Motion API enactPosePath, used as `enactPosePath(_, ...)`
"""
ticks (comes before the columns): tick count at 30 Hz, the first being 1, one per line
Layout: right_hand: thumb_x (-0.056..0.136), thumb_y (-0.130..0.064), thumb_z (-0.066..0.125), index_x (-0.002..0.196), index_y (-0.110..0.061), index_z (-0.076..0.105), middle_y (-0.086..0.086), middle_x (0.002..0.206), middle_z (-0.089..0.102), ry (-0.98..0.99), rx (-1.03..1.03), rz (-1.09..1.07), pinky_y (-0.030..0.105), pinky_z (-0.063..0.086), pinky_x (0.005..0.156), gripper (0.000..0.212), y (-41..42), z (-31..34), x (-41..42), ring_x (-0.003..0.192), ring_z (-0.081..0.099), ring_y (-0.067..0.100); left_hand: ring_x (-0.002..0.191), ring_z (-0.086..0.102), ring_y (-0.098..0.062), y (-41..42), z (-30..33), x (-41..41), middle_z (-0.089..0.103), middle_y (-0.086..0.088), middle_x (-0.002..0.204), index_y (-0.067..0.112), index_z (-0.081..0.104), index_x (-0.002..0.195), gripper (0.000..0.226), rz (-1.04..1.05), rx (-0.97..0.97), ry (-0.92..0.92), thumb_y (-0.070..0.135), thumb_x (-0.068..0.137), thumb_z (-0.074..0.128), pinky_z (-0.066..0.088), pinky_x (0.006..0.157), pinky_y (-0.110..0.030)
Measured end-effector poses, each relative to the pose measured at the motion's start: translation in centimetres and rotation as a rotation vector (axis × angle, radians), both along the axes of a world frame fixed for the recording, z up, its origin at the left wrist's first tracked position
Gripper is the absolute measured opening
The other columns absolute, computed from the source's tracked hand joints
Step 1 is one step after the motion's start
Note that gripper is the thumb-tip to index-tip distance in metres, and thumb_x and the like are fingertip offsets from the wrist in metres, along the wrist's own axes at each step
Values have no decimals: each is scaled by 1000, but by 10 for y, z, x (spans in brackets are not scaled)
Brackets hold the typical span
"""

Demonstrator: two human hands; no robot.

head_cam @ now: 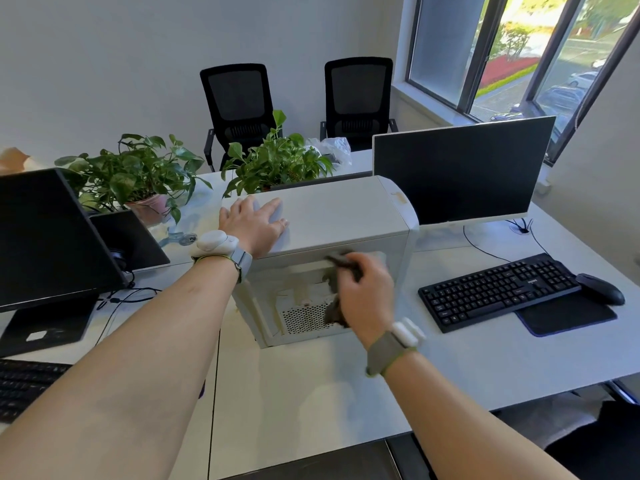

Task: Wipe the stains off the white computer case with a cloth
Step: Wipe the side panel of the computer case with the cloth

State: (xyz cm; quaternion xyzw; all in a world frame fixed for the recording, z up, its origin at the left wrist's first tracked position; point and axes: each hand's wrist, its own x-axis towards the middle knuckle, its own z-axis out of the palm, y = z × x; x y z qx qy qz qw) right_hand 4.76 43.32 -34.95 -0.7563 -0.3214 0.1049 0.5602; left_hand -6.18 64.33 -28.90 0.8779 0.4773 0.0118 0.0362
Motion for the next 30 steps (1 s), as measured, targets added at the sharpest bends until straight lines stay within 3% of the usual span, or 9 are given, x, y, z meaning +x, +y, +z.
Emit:
enactPosePath(3, 96, -25, 66, 116, -22, 60, -3, 101, 69, 324, 169, -271, 37, 60, 80, 21, -18, 2, 20, 91, 69, 17, 152, 13, -31, 1, 1, 1, 19, -13, 166, 45, 23, 158, 58, 3, -10, -2, 59, 102, 29, 8, 120, -53)
enactPosePath(5, 96, -29, 65, 116, -24, 65, -2, 97, 73, 402, 224, -287, 43, 62, 75, 21, -12, 2, 21, 82, 71, 17, 152, 13, -31, 2, 0, 0, 19, -13, 166, 45, 24, 158, 58, 0, -19, -8, 59, 102, 29, 8, 121, -54)
enactPosePath(11, 96, -33, 65, 148, -30, 53, -11, 127, 67, 491, 205, -221, 36, 55, 101, 53, 21, 1, -29, 113, 64, 9, 152, 14, -31, 19, 5, -8, 24, -8, 166, 42, 36, 152, 60, -76, -135, -42, 58, 96, 19, 8, 121, -59)
enactPosePath(16, 96, -32, 64, 152, -32, 47, -8, 132, 67, 465, 163, -191, 38, 55, 101, 58, 46, -3, -78, 115, 65, 12, 151, 16, -35, 23, 7, -10, 32, -14, 155, 36, 50, 144, 38, -112, -204, -128, 36, 109, 34, 7, 118, -60)
enactPosePath(19, 96, -36, 63, 153, -38, 43, -4, 128, 66, 433, 121, -189, 40, 57, 96, 61, 59, -8, -103, 107, 66, 15, 155, 5, -34, 35, 5, -13, 23, -13, 166, 36, 44, 151, 44, -132, -307, -204, 38, 108, 37, -2, 119, -65)
enactPosePath(22, 97, -34, 63, 154, -39, 42, -1, 130, 63, 399, 65, -205, 30, 52, 95, 61, 68, -10, -123, 106, 64, 14, 157, 4, -29, 38, 10, -21, 27, -10, 166, 26, 49, 151, 61, -159, -422, -306, 47, 93, 43, -5, 120, -64)
enactPosePath(25, 95, -31, 64, 153, -39, 44, -2, 130, 65, 365, 33, -192, 31, 51, 96, 62, 76, -11, -144, 114, 63, 17, 156, 16, -27, 47, 6, -27, 40, -5, 160, 15, 60, 142, 72, -259, -454, -340, 53, 81, 52, 5, 122, -63)
enactPosePath(27, 93, -32, 64, 149, -42, 50, -3, 121, 69, 332, 17, -160, 36, 55, 95, 59, 80, -12, -157, 109, 65, 17, 153, 26, -26, 49, 8, -32, 45, -2, 157, 20, 61, 141, 86, -181, -547, -457, 58, 64, 57, 8, 124, -58)
enactPosePath(30, 93, -27, 64, 143, -40, 58, -7, 112, 73, 295, -22, -99, 34, 56, 91, 52, 81, -10, -164, 102, 66, 14, 147, 37, -23, 40, 20, -33, 50, 0, 153, 20, 58, 143, 69, -140, -722, -587, 30, 76, 65, 13, 126, -50)
